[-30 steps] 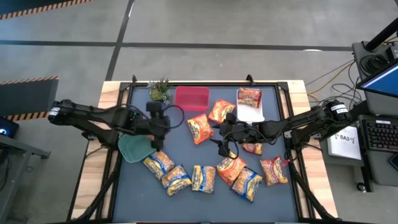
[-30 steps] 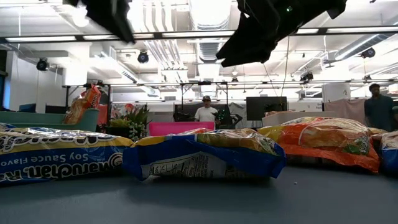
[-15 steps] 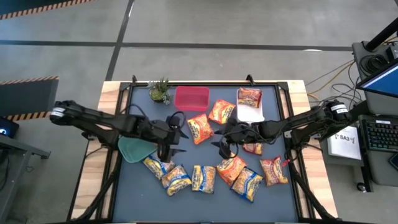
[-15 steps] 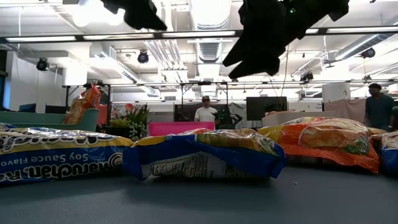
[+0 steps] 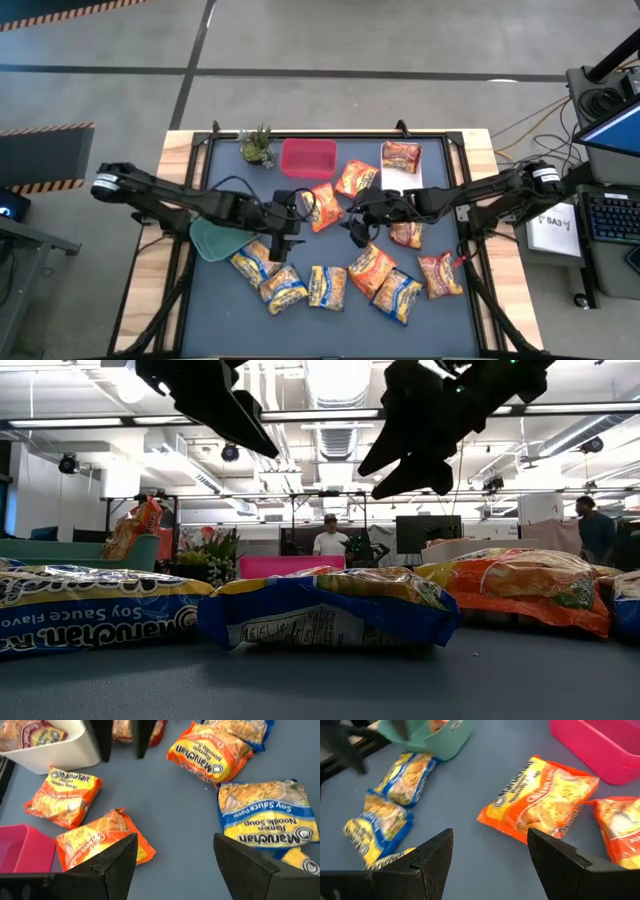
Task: Sort Maruchan noodles
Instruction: Put the orange noodle pack into the green bin
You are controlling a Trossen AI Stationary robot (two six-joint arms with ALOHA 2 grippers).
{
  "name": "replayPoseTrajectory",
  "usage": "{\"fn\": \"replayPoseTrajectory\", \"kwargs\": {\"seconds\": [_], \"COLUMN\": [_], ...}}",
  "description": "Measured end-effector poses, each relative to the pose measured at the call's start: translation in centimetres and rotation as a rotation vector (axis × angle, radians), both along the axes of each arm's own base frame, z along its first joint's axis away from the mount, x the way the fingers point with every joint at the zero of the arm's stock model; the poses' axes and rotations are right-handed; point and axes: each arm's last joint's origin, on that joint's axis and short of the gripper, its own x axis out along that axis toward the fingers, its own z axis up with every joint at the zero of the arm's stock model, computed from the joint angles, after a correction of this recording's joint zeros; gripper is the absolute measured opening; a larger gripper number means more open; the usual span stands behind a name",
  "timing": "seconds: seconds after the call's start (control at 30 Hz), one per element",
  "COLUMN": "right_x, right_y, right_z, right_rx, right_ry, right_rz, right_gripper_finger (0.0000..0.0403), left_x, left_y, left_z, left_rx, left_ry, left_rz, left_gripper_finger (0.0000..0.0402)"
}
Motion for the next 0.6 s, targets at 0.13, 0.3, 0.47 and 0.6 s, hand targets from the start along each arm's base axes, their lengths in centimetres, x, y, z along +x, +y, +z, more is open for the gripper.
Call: {"fn": "replayPoseTrajectory", "kwargs": {"seconds": [0.13, 0.3, 0.47, 0.6], "right_x": [0.4, 2.1, 4.8, 7.1], "right_y": [-0.8, -1.1, -1.9, -2.8], "right_z": [-0.6, -1.0, -1.2, -2.2], "right_rx": [0.014, -0.017, -0.075, -0.135], "right_ry": [0.012, 0.045, 0.113, 0.196], "right_rz": [-0.038, -0.027, -0.004, 0.027], "right_gripper_finger": [0.0241, 0.0241, 0.0241, 0.0241], "left_x": [0.2, -0.3, -0.7, -0.8], "left_y": [0.0, 0.1, 0.1, 0.1], "left_z": [0.0, 0.9, 1.6, 1.6], "left_rx": [0.008, 0.004, -0.016, -0.051], "left_ry": [-0.019, -0.056, -0.086, -0.087], "left_rz": [-0.01, -0.012, 0.001, 0.029], "left_gripper_finger": [0.0231, 0.0217, 0.0201, 0.0189]}}
